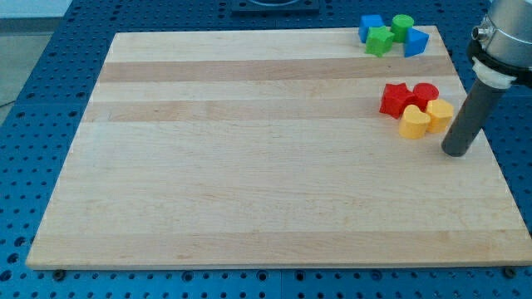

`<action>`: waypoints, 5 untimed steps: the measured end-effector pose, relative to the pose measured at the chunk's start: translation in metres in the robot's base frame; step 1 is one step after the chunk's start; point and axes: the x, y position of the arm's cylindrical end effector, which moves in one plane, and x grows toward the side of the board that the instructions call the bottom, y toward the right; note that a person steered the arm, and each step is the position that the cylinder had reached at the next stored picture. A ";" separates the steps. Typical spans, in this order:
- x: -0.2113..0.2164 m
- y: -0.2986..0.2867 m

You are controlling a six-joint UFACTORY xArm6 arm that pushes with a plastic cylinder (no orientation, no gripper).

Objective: Place your arm right to the yellow hexagon

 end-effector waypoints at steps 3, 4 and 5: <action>0.018 0.074; 0.017 0.102; -0.001 0.102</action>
